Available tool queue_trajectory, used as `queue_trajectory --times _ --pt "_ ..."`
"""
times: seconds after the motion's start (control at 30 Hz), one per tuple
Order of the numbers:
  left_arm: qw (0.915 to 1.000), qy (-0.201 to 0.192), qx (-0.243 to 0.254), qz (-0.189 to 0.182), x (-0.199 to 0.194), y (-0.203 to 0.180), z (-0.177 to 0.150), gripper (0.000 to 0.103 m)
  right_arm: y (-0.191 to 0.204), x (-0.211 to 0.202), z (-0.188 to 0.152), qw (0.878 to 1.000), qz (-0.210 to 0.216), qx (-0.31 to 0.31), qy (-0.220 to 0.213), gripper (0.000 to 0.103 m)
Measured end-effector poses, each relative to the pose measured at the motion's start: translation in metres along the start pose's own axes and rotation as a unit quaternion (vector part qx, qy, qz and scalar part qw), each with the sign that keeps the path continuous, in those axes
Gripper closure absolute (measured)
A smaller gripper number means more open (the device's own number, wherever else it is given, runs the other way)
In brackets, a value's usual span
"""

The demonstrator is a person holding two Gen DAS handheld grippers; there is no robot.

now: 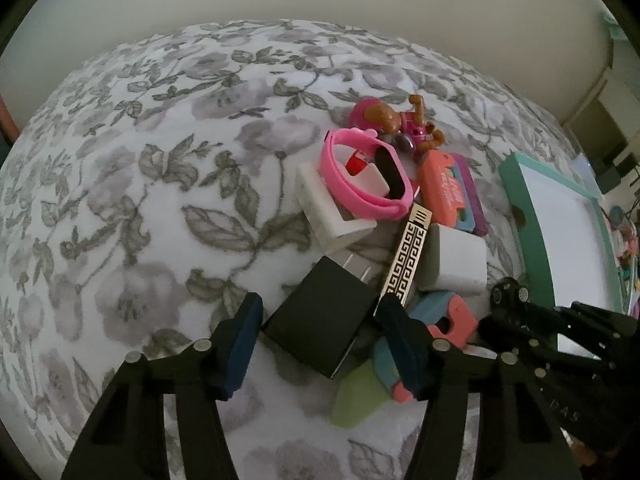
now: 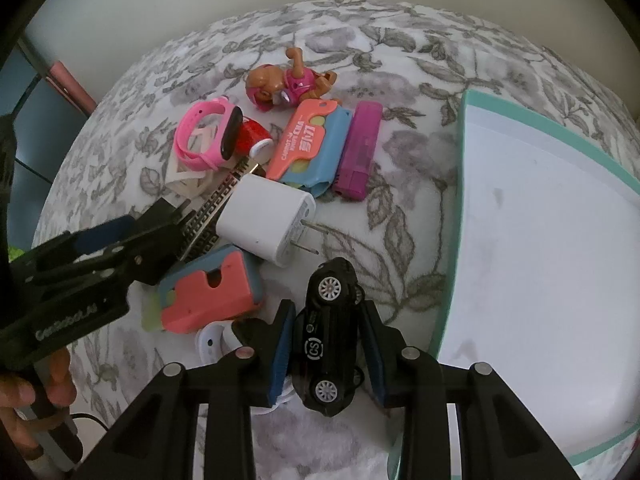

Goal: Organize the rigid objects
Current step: 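Grasp the black charger with the left gripper while right gripper holds the car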

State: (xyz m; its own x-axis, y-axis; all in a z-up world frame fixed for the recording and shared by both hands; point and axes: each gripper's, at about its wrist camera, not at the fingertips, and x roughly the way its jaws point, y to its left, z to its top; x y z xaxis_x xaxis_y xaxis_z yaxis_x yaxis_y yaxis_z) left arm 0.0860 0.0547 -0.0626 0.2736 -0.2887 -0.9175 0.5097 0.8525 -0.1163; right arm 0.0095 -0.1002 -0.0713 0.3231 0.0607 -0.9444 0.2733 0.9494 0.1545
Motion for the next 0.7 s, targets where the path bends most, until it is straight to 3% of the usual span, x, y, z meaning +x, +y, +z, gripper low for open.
queue_trajectory --times 0.17,0.3,0.53,0.7 --pt "1.0 0.0 -0.007 0.007 -0.001 0.006 -0.003 0.043 0.001 -0.001 -0.001 1.0 -0.002 -0.005 0.006 0.07" --pt "0.9988 0.006 -0.015 0.047 0.002 0.016 -0.005 0.045 0.0 -0.002 -0.002 1.0 0.001 -0.001 0.009 0.07" --pt "0.9981 0.017 -0.008 0.059 0.015 0.017 -0.006 0.047 0.002 -0.001 -0.001 1.0 -0.006 -0.011 0.007 0.07" --pt "0.9978 0.017 -0.006 0.063 0.016 0.016 -0.003 0.056 0.005 0.0 0.001 1.0 -0.007 -0.014 0.006 0.07"
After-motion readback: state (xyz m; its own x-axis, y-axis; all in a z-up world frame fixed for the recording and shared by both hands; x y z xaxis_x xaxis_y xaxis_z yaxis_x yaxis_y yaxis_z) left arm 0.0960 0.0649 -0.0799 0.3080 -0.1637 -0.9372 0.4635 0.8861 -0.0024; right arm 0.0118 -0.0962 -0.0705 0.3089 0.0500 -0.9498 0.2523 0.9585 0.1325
